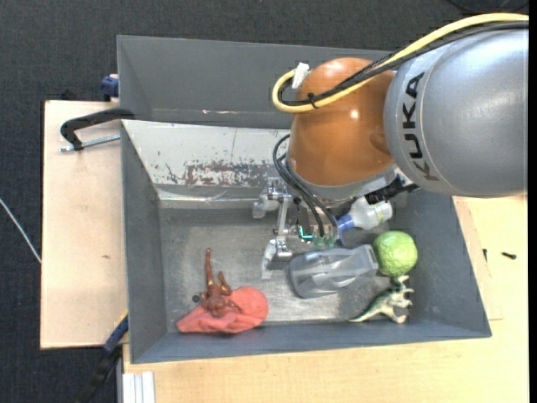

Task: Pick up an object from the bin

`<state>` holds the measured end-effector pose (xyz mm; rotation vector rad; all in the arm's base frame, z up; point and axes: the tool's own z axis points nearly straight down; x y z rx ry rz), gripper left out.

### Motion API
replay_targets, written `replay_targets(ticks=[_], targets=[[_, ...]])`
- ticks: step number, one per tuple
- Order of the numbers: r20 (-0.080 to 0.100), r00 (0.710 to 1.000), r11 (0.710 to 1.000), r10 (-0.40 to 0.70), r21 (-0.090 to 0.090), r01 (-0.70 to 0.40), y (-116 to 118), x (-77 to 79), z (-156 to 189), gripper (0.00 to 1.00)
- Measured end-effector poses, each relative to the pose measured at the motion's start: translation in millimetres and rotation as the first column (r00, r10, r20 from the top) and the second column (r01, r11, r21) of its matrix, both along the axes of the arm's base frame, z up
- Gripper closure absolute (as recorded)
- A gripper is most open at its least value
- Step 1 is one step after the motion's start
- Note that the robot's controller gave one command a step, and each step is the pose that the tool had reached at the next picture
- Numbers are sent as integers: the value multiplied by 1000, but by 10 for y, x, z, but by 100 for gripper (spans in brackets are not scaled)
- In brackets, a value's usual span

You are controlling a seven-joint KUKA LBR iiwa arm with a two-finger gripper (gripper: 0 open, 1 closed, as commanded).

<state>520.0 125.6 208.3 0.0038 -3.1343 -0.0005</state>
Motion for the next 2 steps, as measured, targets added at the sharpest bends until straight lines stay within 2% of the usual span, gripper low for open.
replay_targets(ticks=[1,2], targets=[[9,1000,1000,-2,1,2,-7,18,43,0],[14,997,997,73,1,-73,114,-25,-279,0]])
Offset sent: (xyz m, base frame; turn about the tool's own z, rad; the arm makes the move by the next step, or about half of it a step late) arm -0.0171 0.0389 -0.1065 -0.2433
